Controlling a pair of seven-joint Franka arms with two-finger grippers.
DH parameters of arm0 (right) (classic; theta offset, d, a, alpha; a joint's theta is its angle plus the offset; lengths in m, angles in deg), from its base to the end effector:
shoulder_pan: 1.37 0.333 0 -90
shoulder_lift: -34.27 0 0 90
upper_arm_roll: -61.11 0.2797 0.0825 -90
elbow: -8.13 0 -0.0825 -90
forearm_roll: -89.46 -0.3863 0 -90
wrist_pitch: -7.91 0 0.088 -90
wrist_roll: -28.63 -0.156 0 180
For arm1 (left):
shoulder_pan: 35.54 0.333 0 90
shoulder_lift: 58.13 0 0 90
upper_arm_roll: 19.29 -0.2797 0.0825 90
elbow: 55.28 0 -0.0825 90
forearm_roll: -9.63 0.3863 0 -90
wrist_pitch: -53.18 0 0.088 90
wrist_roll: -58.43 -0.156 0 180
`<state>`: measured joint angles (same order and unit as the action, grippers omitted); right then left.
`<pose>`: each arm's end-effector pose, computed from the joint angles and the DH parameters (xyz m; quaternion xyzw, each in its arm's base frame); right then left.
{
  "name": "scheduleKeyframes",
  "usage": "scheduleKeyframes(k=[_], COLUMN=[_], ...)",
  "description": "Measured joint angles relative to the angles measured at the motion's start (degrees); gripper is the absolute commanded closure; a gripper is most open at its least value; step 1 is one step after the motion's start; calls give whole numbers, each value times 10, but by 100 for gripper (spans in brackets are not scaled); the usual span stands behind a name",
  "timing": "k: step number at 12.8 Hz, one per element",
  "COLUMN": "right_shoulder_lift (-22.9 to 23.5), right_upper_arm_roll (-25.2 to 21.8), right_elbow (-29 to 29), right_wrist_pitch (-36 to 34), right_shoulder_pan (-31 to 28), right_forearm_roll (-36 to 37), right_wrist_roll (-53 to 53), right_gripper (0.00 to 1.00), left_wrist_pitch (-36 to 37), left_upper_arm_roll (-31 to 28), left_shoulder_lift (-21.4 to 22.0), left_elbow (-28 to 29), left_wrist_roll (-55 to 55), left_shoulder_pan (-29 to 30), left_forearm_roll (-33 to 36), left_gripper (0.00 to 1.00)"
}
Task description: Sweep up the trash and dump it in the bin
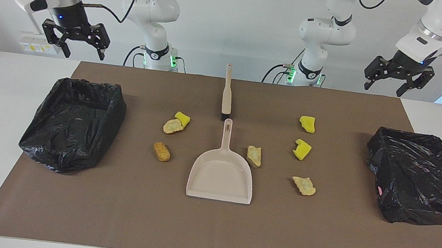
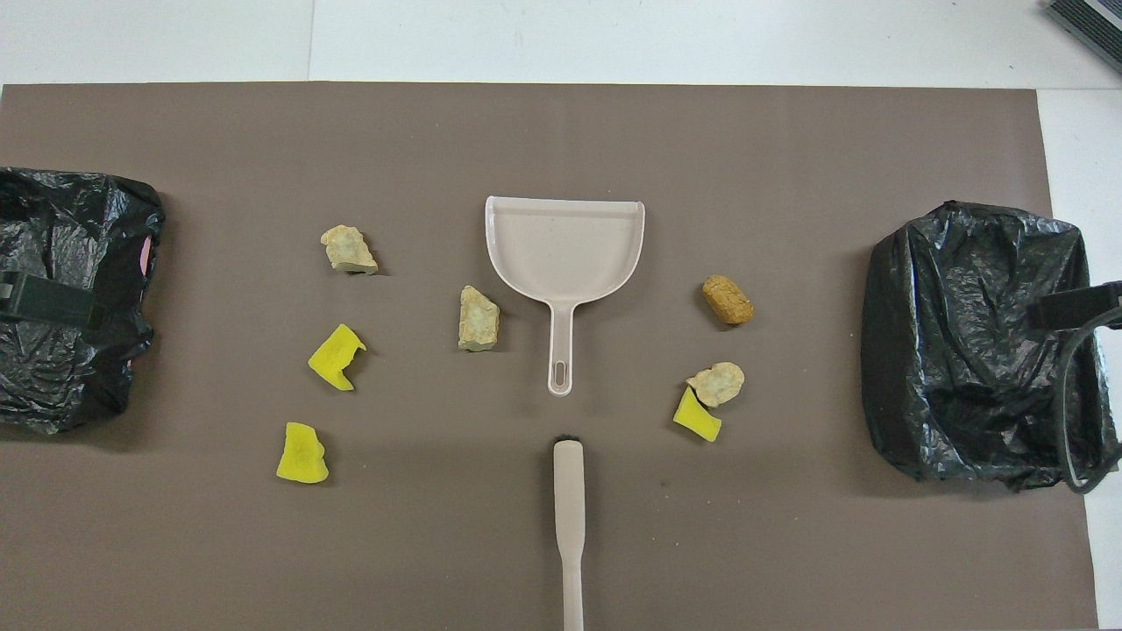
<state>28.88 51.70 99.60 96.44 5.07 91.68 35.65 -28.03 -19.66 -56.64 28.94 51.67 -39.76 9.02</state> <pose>0.5293 -0.0369 0.5752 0.9991 0.0346 0.0196 0.0134 0.5305 -0.0374 0.5872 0.9955 -0.0932 -0.0131 0.0057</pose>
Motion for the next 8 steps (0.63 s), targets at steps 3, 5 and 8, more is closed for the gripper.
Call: scheduleKeyframes(k=[3, 5, 8], right_shoulder_lift=[0, 0, 0], right_upper_arm_roll=[0, 2, 11], right_elbow=[0, 0, 1], right_wrist_pitch=[0, -1, -2], right_shoulder_pan=[0, 0, 3], right_forearm_roll=[0, 0, -1], right_wrist_roll=[0, 0, 1], right_gripper=[0, 0, 0], left_wrist_pitch=[0, 0, 1], left_upper_arm_roll=[0, 1, 4], left_shoulder_lift=[0, 0, 0], left_elbow=[0, 0, 0], left_wrist_roll=[0, 0, 0], left_shoulder_pan=[0, 0, -1], left_forearm_roll=[0, 0, 0], left_gripper=[0, 0, 0])
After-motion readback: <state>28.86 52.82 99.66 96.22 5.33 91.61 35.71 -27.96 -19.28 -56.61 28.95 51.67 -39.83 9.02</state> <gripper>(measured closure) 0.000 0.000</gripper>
